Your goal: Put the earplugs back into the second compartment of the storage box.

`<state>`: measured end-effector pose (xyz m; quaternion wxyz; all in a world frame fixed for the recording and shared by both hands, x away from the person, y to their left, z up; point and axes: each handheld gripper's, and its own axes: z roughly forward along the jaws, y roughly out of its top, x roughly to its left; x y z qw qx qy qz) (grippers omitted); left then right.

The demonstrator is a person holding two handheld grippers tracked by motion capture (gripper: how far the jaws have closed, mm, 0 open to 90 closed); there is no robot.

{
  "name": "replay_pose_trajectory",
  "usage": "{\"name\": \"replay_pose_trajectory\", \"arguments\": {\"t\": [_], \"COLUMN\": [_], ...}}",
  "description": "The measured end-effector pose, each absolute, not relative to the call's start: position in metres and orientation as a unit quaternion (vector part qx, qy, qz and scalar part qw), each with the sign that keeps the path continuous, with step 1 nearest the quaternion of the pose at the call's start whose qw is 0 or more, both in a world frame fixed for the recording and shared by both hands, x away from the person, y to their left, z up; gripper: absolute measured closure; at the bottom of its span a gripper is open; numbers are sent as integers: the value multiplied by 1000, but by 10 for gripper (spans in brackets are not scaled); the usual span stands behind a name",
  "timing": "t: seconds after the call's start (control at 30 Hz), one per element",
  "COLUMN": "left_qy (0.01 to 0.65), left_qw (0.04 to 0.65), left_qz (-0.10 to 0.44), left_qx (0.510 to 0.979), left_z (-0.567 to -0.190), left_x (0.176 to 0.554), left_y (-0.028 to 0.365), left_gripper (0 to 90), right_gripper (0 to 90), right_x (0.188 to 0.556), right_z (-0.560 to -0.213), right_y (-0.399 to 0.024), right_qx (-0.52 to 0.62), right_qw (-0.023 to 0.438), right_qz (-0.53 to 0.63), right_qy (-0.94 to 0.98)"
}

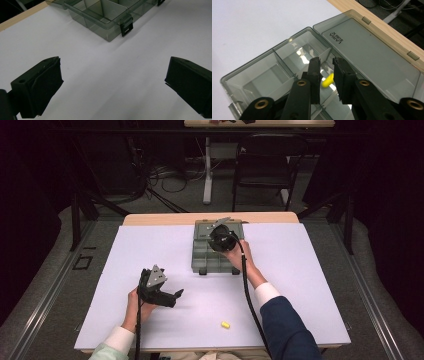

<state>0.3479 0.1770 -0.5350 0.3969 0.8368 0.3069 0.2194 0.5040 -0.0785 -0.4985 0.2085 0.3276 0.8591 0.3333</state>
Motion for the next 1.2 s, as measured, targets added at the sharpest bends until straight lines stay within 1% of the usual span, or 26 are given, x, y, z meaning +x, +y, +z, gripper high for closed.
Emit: {"name": "replay_pose_trajectory", "arguments": {"t": [0.1, 0.2, 0.33, 0.6, 1.03, 1.2], "left_qy": [307, 309, 306, 308, 308, 307], "left_qw": [397, 398, 397, 397, 397, 397], "left_qz": [220, 219, 220, 219, 219, 219], "left_qx": [837, 836, 837, 837, 837, 837], "left_z": [-535, -535, -535, -535, -535, -535], "left_x": [348, 348, 347, 347, 347, 347], "left_y": [177, 178, 176, 176, 176, 176], "left_gripper": [1, 1, 0, 1, 1, 0], "right_gripper": [694, 620, 544, 409, 306, 289], "right_x": [500, 494, 484, 467, 433, 422], "right_z": [-496, -494, -489, -479, -482, -485], "right_y": [-82, -87, -95, -106, -119, -126], "right_qx": [326, 317, 312, 308, 302, 300], "right_qw": [205, 200, 193, 177, 148, 139], "right_qz": [341, 347, 360, 390, 389, 392], "right_qy": [858, 860, 858, 849, 857, 858]}}
